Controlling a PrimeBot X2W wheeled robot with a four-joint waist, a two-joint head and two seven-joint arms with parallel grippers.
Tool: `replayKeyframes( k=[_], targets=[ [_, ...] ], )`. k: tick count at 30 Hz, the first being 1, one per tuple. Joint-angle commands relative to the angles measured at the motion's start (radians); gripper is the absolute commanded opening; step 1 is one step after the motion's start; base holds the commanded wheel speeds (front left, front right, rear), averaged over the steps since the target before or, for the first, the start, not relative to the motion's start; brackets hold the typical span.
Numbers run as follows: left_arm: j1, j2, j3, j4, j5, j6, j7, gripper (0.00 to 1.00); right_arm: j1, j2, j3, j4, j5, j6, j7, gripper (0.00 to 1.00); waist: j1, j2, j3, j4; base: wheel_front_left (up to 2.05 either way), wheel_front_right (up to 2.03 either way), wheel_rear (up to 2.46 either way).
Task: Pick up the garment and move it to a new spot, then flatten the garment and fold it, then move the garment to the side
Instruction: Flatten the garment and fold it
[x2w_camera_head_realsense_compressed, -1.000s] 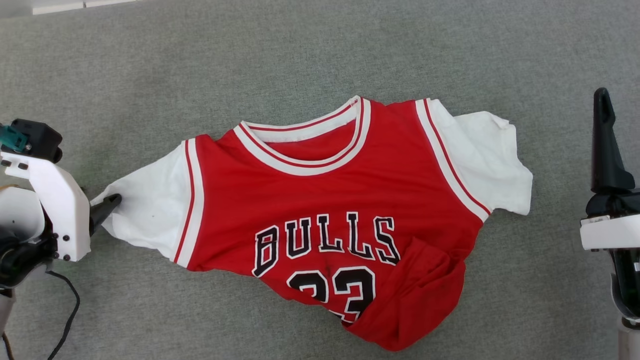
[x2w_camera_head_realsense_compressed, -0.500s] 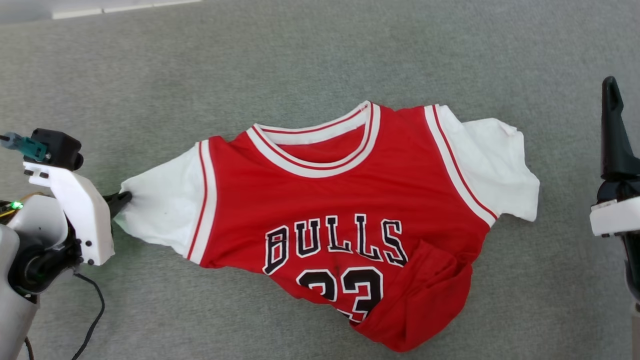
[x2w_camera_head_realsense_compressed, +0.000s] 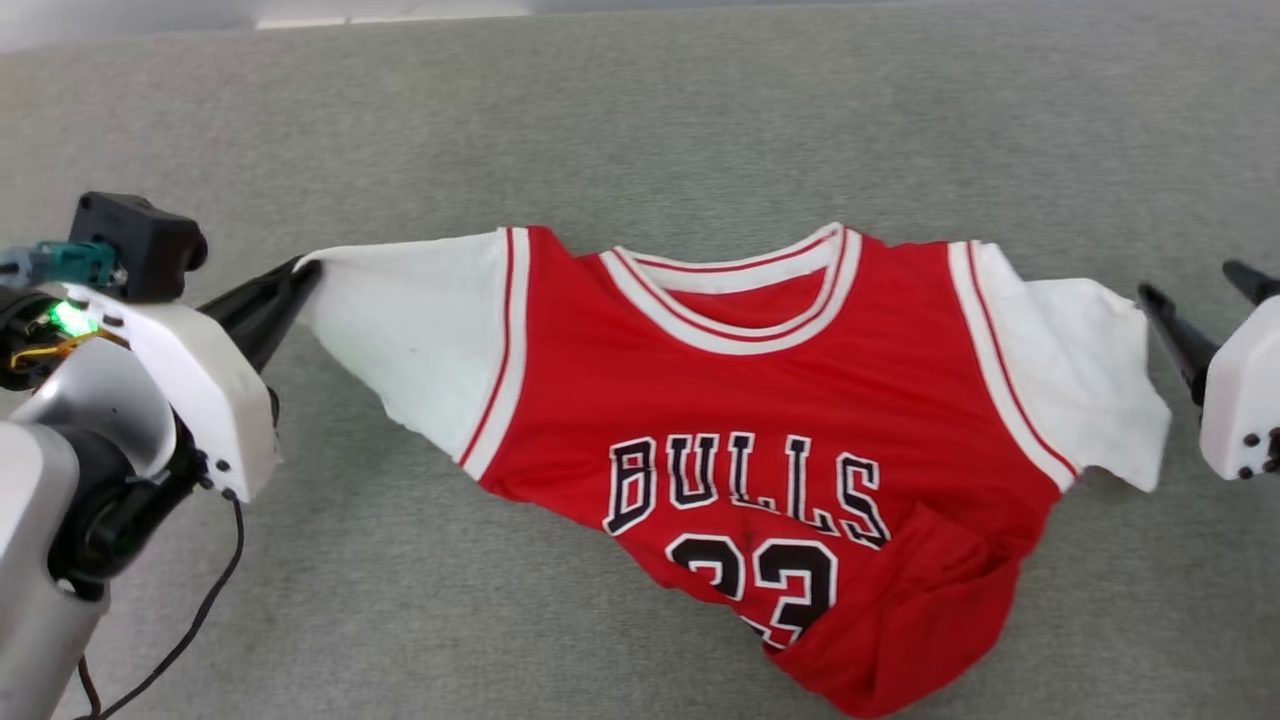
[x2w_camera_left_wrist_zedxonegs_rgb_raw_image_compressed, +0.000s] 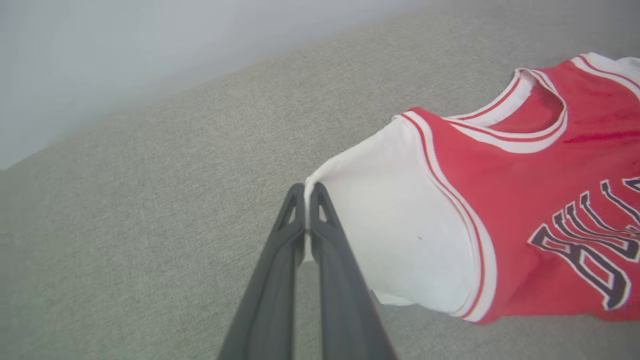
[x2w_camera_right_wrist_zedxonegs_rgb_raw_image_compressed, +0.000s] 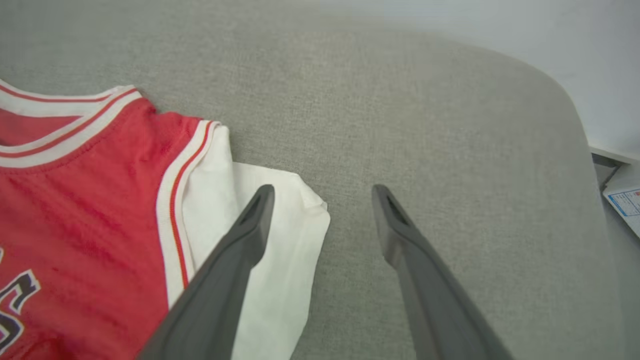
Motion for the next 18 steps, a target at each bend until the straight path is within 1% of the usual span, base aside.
replayKeyframes(
  k=[1,5,9,13,18],
  targets=[
    [0.019,0.011,0.004,-0.034,0.011,0.011,-0.007,0.00,-0.033,-0.029,0.010,0.013,0.006,-0.001,0.038,1.00,0.0000,-0.0001,0.011,0.023,0.00,0.00,0.00],
    [0.052,0.019,0.008,-0.151,0.027,0.045,-0.015,0.00,-0.074,-0.069,0.044,0.084,0.019,-0.001,0.153,1.00,0.0000,-0.0001,0.028,0.060,0.00,0.00,0.00],
    [0.068,0.014,-0.004,-0.240,0.041,0.064,-0.008,0.00,-0.094,-0.108,0.090,0.140,0.029,-0.001,0.201,1.00,0.0000,-0.0001,0.043,0.096,0.00,0.00,0.00],
    [0.071,0.011,-0.019,-0.294,0.052,0.073,0.002,0.00,-0.091,-0.132,0.124,0.183,0.030,-0.001,0.199,1.00,0.0000,-0.0001,0.056,0.120,0.00,0.00,0.00],
    [0.069,0.003,-0.029,-0.326,0.056,0.080,0.003,0.00,-0.081,-0.132,0.167,0.245,0.029,-0.001,0.163,1.00,0.0000,-0.0001,0.068,0.137,0.00,0.00,0.00]
  ],
)
